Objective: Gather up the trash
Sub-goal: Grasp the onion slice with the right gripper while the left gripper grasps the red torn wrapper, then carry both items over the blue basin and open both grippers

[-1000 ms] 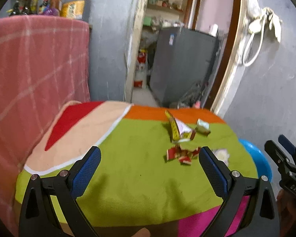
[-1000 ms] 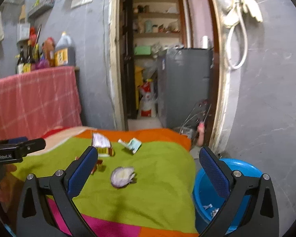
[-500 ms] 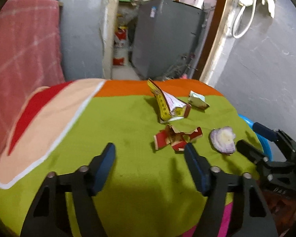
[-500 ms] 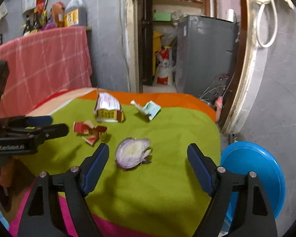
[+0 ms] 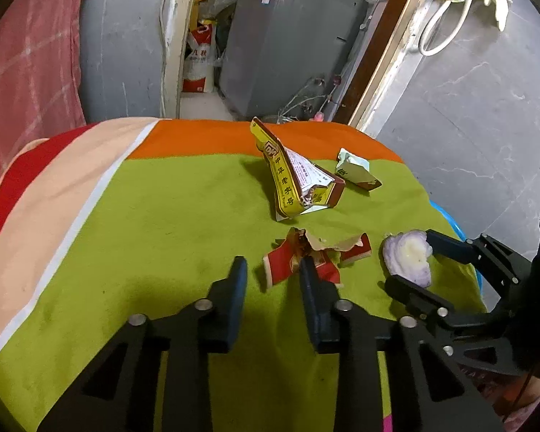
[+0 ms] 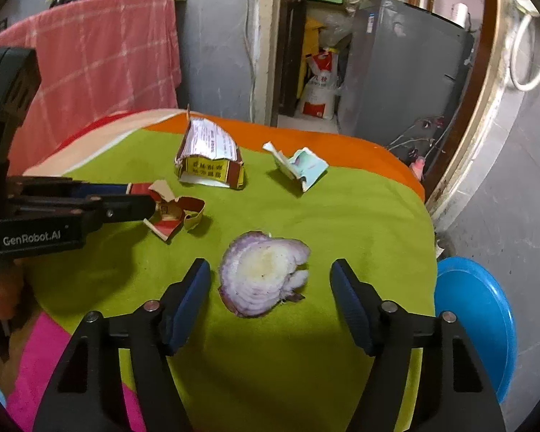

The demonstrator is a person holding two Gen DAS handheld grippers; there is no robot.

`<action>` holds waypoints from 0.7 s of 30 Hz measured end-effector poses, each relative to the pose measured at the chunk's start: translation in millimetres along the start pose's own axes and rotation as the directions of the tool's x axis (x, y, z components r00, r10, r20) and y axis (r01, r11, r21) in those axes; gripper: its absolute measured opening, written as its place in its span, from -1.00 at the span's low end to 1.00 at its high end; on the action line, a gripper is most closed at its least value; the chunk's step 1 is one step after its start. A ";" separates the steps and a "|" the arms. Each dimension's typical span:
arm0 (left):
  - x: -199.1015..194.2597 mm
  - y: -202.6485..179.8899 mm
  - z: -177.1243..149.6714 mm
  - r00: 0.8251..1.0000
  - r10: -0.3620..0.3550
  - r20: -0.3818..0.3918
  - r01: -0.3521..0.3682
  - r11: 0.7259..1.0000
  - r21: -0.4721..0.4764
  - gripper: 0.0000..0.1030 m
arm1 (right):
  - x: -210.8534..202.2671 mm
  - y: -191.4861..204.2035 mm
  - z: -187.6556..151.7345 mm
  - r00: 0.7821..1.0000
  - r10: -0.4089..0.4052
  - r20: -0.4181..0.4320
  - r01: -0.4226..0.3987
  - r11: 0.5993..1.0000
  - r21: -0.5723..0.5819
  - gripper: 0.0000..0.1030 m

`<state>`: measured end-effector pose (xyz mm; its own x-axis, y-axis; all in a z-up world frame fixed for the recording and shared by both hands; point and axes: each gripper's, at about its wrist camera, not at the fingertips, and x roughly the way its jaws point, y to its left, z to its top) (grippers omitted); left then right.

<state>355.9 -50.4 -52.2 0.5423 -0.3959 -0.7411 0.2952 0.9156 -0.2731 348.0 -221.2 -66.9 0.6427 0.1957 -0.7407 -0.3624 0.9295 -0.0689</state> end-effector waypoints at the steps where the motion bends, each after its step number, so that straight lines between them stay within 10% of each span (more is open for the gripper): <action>1: 0.5 0.1 0.8 1.000 -0.002 -0.002 0.002 1.000 -0.002 -0.61 | 2.2 0.8 0.8 1.000 0.001 -0.009 -0.001 1.000 -0.006 0.21; 8: -2.7 -8.9 -1.2 1.000 -0.012 0.016 0.011 1.000 0.023 -0.95 | 4.4 -3.5 0.7 0.999 0.031 -0.019 -0.031 0.999 0.010 -0.22; 21: -36.0 -42.9 -12.2 0.991 0.012 0.131 -0.022 0.996 0.082 -0.99 | -32.7 -16.1 -19.7 0.992 0.024 0.128 -0.035 0.995 0.089 -0.30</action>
<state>314.2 -74.5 -21.2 0.6439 -0.3911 -0.6576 0.3468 0.9153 -0.2048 319.6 -248.7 -54.7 0.7148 0.2562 -0.6507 -0.3232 0.9462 0.0175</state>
